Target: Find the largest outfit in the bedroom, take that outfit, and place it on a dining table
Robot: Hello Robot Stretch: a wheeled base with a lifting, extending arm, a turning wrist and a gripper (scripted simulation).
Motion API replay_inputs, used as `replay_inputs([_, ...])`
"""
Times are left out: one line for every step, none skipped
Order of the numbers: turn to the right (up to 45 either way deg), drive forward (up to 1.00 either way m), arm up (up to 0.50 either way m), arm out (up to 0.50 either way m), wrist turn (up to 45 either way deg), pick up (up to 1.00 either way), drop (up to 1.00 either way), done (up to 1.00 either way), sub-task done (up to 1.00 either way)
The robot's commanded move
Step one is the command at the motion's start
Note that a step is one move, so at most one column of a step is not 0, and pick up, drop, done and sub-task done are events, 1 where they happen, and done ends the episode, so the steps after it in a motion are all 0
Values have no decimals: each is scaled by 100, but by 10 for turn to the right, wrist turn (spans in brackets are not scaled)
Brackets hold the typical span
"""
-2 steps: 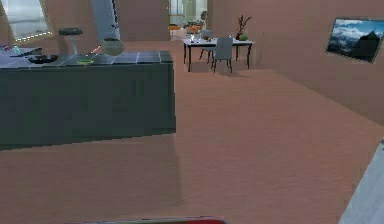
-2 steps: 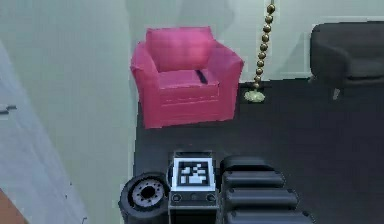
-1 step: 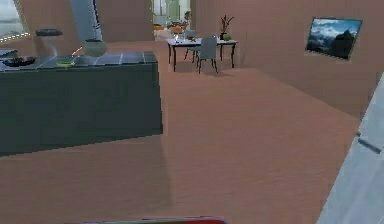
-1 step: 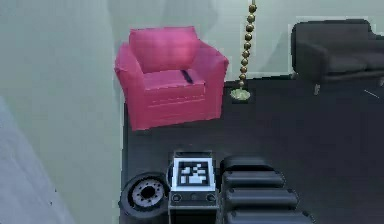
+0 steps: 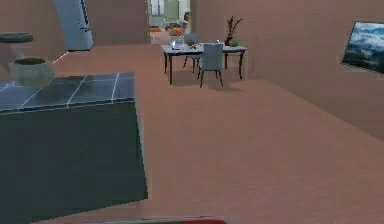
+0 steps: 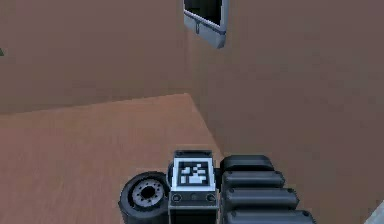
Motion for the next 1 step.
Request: replay_inputs([0,100,0,0,0,0,0,0,0])
